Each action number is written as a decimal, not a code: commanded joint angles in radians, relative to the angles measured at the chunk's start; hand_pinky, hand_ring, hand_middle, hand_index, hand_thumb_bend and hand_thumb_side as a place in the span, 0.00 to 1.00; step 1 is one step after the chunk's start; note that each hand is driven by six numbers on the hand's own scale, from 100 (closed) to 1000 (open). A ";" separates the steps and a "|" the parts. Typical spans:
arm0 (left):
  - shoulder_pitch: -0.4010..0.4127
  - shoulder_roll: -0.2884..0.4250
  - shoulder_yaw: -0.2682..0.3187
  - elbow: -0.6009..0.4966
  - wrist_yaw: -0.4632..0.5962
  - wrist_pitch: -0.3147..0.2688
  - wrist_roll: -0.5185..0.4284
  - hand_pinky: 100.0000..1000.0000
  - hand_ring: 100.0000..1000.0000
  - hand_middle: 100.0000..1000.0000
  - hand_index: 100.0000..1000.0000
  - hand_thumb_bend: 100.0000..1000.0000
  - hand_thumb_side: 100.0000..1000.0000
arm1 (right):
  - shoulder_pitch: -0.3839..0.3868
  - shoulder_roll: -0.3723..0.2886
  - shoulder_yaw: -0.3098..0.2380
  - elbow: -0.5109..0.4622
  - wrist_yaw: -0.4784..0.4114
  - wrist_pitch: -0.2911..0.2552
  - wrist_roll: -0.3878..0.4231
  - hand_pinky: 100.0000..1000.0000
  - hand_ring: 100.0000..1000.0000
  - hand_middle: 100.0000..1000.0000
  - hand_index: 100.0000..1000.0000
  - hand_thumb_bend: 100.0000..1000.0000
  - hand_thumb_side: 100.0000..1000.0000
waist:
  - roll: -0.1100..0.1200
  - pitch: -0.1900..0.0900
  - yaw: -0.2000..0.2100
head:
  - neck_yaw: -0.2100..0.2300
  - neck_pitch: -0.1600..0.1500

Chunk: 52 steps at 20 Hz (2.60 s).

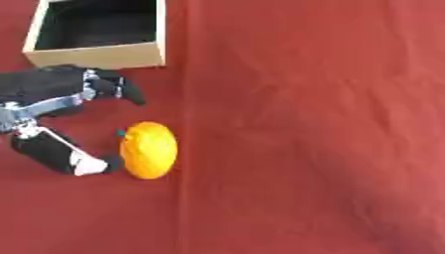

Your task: Pick up objects on the table and place them in the box.

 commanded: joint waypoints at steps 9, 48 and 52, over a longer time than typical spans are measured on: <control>-0.037 -0.017 -0.023 -0.010 -0.084 0.042 -0.057 0.72 0.90 0.78 0.86 0.45 0.20 | -0.009 -0.013 -0.012 -0.020 -0.008 0.001 -0.003 0.93 0.88 0.82 0.91 0.00 0.88 | -0.002 -0.030 -0.003 | -0.004 -0.014; -0.054 -0.022 0.048 -0.014 -0.091 0.012 0.124 0.22 0.54 0.55 0.72 0.00 0.00 | -0.001 -0.011 -0.007 -0.020 -0.017 0.009 0.001 0.93 0.88 0.81 0.91 0.00 0.89 | -0.007 -0.031 0.003 | -0.025 -0.024; -0.069 -0.017 0.109 -0.014 -0.081 0.036 0.174 0.20 0.53 0.54 0.72 0.00 0.01 | -0.003 -0.013 -0.008 -0.020 -0.016 0.010 0.001 0.93 0.88 0.81 0.91 0.00 0.89 | -0.008 -0.029 0.003 | -0.028 -0.026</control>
